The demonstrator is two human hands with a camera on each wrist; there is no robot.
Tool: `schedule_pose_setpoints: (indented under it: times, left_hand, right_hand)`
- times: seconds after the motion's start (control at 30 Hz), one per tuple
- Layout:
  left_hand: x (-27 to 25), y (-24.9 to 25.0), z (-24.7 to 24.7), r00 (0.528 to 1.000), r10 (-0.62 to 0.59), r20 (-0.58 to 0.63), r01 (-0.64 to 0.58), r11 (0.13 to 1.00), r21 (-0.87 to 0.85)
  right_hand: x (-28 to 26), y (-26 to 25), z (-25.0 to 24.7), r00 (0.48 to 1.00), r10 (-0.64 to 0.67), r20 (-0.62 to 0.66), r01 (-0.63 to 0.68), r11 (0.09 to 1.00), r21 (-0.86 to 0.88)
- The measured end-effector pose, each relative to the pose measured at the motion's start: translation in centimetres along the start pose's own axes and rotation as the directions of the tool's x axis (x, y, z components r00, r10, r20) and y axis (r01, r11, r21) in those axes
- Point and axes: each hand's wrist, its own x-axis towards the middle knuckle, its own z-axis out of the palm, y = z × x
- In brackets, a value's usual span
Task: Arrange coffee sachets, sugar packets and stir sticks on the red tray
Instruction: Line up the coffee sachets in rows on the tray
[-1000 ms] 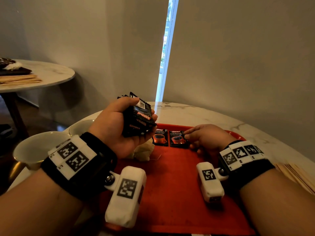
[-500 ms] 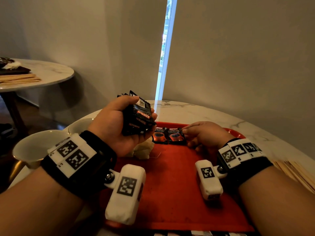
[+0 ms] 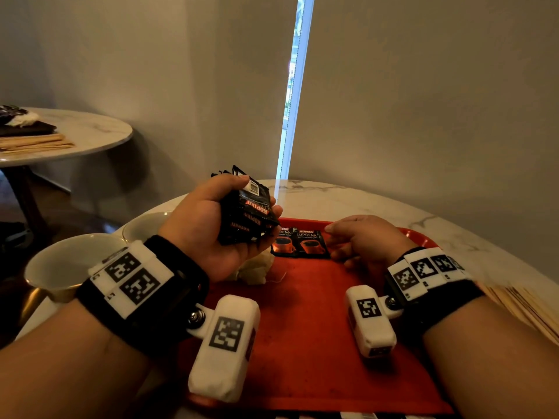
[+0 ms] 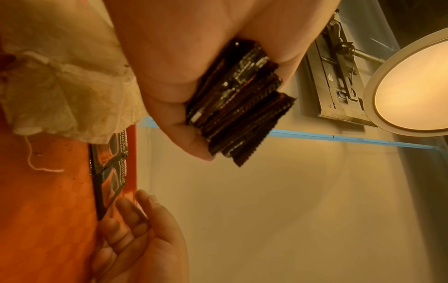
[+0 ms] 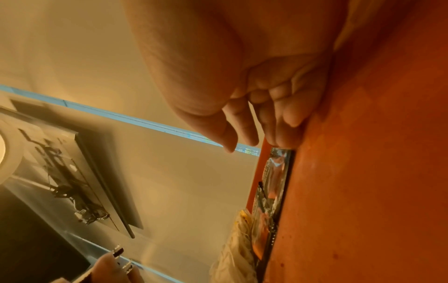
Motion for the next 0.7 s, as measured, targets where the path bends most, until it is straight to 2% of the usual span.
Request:
schedule_pose_setpoints:
  times: [0.07,0.17,0.3,0.4,0.47,0.7]
  left_hand:
    - [0.0,-0.1,-0.1,1.000,-0.002,0.007,0.002,1.000,0.003]
    - [0.0,-0.1,-0.1,1.000,-0.009,0.019,0.008,1.000,0.014]
    - [0.0,-0.1,0.0,0.999,-0.015,0.040,0.014,0.999,0.044]
    - [-0.1,-0.1,-0.1,0.997,-0.037,0.066,0.033,0.997,0.067]
    - [-0.2,-0.1,-0.1,0.996,-0.045,0.077,0.038,0.995,0.089]
    - [-0.1,-0.3,0.0,0.993,-0.070,0.092,0.056,0.987,0.149]
  right_hand:
    - [-0.1,-0.7,-0.3,0.999,-0.038,-0.004,0.038,0.999,0.011]
    - [-1.2,-2.2,-0.4,0.980,-0.200,0.011,0.200,0.980,-0.019]
    - [-3.4,-4.3,0.4,0.896,-0.403,0.186,0.356,0.902,0.244]
    - [-3.8,-4.6,1.1,0.821,-0.521,0.235,0.510,0.853,0.110]
    - [-4.2,-4.7,1.3,0.799,-0.546,0.252,0.549,0.833,0.064]
    - [-5.1,-5.0,2.3,0.744,-0.611,0.269,0.602,0.788,0.124]
